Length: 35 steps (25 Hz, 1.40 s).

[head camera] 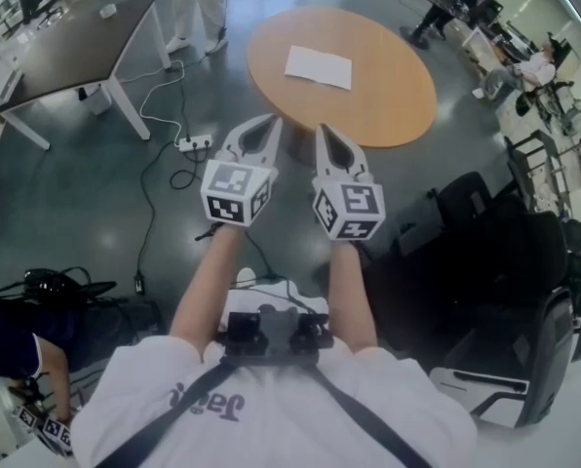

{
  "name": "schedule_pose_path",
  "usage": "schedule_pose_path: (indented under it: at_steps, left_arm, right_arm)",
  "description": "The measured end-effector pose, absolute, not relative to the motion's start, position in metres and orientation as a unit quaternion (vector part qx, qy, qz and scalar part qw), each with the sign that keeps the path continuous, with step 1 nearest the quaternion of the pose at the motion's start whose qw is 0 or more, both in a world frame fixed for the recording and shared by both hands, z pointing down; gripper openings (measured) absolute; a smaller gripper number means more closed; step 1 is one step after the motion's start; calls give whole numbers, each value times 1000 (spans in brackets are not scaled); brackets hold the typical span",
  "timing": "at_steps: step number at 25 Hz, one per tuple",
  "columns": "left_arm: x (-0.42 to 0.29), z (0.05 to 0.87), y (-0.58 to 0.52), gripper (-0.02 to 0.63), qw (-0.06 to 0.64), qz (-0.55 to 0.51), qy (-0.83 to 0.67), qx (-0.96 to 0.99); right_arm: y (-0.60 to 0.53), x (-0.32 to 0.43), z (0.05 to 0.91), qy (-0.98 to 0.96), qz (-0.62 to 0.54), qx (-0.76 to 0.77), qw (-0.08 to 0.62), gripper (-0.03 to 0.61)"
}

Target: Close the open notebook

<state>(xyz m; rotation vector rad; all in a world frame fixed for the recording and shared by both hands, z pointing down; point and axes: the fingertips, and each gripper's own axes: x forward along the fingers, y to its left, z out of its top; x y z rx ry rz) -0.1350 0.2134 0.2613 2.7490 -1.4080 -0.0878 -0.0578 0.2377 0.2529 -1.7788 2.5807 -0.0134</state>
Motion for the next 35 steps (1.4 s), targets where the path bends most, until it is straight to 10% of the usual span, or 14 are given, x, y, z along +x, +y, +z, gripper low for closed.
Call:
schedule_pose_path:
  at_steps: [35]
  left_arm:
    - [-115,254,81,14,28,-43,-463,885]
  right_arm:
    - [104,-30,233,828,19,-560,15,17]
